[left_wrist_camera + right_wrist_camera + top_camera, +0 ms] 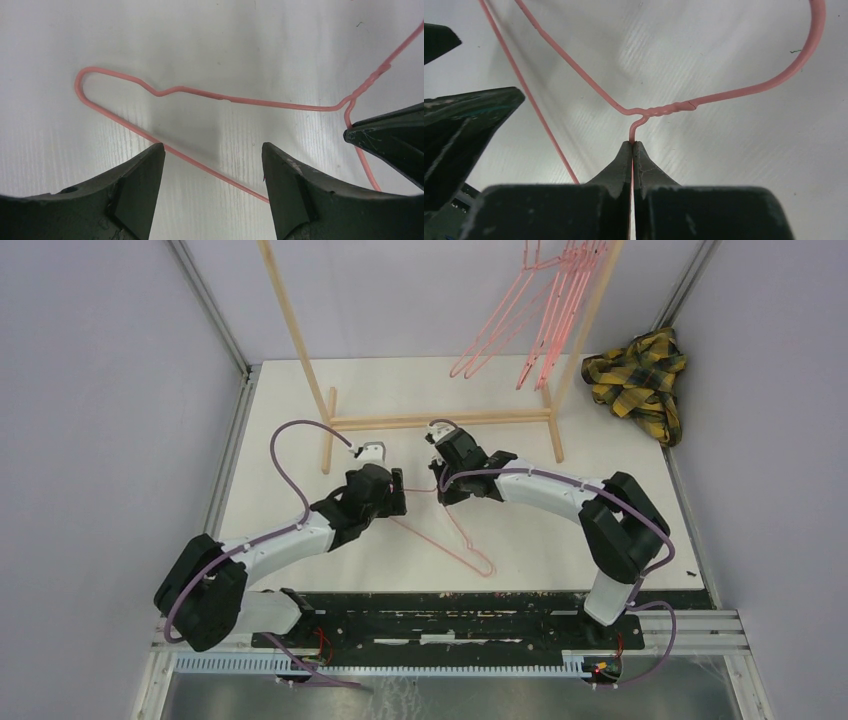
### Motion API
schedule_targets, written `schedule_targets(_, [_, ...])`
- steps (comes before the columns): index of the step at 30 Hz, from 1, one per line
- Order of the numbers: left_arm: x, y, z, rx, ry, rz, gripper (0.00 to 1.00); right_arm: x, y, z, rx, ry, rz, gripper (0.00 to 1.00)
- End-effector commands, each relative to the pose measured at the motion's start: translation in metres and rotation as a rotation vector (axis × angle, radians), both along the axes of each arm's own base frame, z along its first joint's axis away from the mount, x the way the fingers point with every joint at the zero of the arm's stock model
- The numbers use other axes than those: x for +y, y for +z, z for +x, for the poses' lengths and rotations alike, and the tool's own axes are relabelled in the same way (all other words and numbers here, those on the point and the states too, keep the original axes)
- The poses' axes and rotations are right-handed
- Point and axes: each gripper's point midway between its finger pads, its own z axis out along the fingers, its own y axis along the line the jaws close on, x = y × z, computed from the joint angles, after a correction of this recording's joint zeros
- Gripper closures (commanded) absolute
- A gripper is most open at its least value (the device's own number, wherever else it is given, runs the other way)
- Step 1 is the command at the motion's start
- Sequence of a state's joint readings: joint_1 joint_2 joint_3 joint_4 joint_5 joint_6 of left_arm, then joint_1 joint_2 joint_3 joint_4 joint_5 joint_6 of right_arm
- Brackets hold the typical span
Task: Organize the hangers
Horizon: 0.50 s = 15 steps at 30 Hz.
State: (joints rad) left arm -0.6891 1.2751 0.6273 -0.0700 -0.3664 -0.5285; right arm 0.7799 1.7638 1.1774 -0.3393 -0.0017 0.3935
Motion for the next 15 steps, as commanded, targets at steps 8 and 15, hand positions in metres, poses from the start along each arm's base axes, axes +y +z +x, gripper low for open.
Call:
schedule_targets(8, [-0.001, 0.022, 0.037, -0.136, 0.017, 0.089, 0.14, 0.016, 0.019, -0.005, -0.028, 0.034, 0.067, 0.99])
schedule_targets(15, [-0.004, 0.027, 0.041, -0.084, 0.113, 0.034, 0.10, 0.021, 0.017, -0.006, -0.018, 0.045, 0.071, 0.99])
